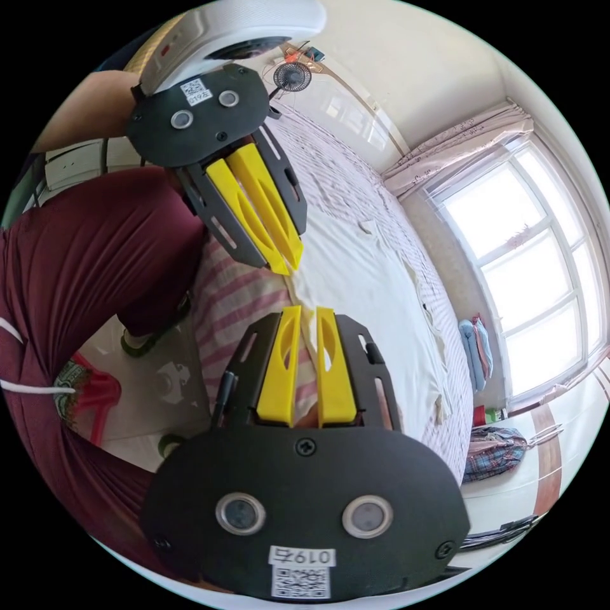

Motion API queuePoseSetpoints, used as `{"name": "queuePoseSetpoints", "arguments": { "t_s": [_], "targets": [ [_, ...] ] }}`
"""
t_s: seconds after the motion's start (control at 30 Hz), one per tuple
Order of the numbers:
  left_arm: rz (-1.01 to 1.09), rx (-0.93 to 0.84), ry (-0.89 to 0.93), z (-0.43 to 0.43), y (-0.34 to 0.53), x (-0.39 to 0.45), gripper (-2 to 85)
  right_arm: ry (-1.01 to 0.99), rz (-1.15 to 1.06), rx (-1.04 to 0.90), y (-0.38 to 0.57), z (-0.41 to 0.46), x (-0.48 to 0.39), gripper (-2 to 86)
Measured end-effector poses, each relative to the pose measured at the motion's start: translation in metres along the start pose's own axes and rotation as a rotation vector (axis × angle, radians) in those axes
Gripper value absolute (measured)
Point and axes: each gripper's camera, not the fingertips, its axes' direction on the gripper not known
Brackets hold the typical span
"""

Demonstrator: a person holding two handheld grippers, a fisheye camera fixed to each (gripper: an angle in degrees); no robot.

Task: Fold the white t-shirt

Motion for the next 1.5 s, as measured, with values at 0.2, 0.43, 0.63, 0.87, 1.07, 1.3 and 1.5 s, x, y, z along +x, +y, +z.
{"name": "queuePoseSetpoints", "arguments": {
  "t_s": [0.2, 0.43, 0.63, 0.87, 1.07, 1.3, 1.5],
  "targets": [
    [0.008, 0.016, 0.005, -0.003, 0.001, -0.003, 0.3, -0.001, 0.054, 0.014, 0.003, 0.000, 0.012, 0.4],
    [0.015, 0.051, 0.016, -0.007, 0.006, -0.004, 0.5, -0.054, 0.114, 0.031, 0.008, 0.000, 0.030, -0.1],
    [0.050, 0.048, 0.013, -0.006, 0.009, -0.003, 1.2, -0.090, 0.153, 0.043, 0.014, 0.001, 0.044, -0.2],
    [0.003, 0.039, -0.007, -0.004, 0.012, -0.008, 1.5, -0.086, 0.161, 0.049, 0.016, 0.000, 0.051, -0.3],
    [0.007, 0.046, 0.044, -0.007, 0.012, -0.010, 1.1, -0.095, 0.166, 0.052, 0.019, 0.000, 0.057, -0.3],
    [-0.005, 0.038, 0.024, -0.006, 0.009, -0.010, 0.8, -0.093, 0.175, 0.058, 0.018, -0.001, 0.062, -0.3],
    [0.014, 0.030, -0.004, -0.004, 0.008, -0.006, 0.6, -0.097, 0.184, 0.063, 0.017, -0.004, 0.067, -0.4]
  ]
}}
